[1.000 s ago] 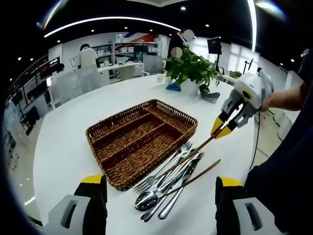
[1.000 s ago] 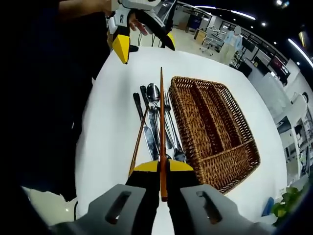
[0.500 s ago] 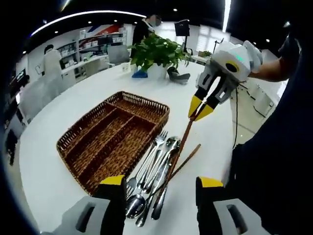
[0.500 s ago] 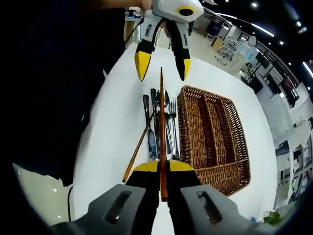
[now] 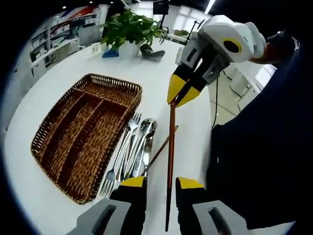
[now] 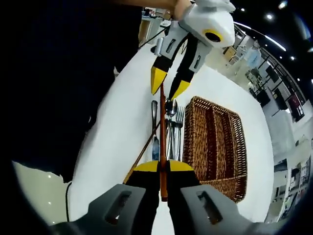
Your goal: Arrange the knives, forks, and spoons in their matching storage slots by inserting each utensil handle-first until every utensil is classified and aligned in the correct compartment
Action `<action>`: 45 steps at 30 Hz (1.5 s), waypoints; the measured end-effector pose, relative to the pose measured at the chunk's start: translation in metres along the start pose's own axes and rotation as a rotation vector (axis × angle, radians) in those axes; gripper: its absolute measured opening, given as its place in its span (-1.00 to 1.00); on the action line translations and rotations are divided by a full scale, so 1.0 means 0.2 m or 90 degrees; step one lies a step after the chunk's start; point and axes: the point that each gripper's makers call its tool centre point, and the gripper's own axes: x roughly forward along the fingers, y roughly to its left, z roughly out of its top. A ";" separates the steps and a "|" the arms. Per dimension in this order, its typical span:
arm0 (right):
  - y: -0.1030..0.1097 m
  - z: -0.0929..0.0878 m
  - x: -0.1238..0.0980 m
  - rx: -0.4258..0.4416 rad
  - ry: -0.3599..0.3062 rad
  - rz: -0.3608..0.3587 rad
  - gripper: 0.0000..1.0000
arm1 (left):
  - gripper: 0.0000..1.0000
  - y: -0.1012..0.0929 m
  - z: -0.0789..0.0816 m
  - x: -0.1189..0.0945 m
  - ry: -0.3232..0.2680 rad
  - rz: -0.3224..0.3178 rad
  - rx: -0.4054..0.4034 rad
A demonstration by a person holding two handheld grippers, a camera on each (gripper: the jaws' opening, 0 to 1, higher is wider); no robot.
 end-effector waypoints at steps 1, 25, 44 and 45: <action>0.00 0.00 0.00 -0.009 0.001 -0.001 -0.96 | -0.65 -0.01 0.00 0.00 0.005 -0.007 0.000; -0.02 0.01 0.02 -0.110 0.019 -0.007 -0.93 | -0.96 -0.10 0.00 0.02 0.042 -0.065 -0.062; -0.01 -0.01 0.03 -0.161 0.022 -0.017 -0.72 | -0.97 -0.15 0.01 0.05 -0.004 -0.090 -0.118; -0.02 -0.01 0.03 -0.159 0.021 -0.017 -0.70 | -0.97 -0.15 0.01 0.06 -0.005 -0.090 -0.120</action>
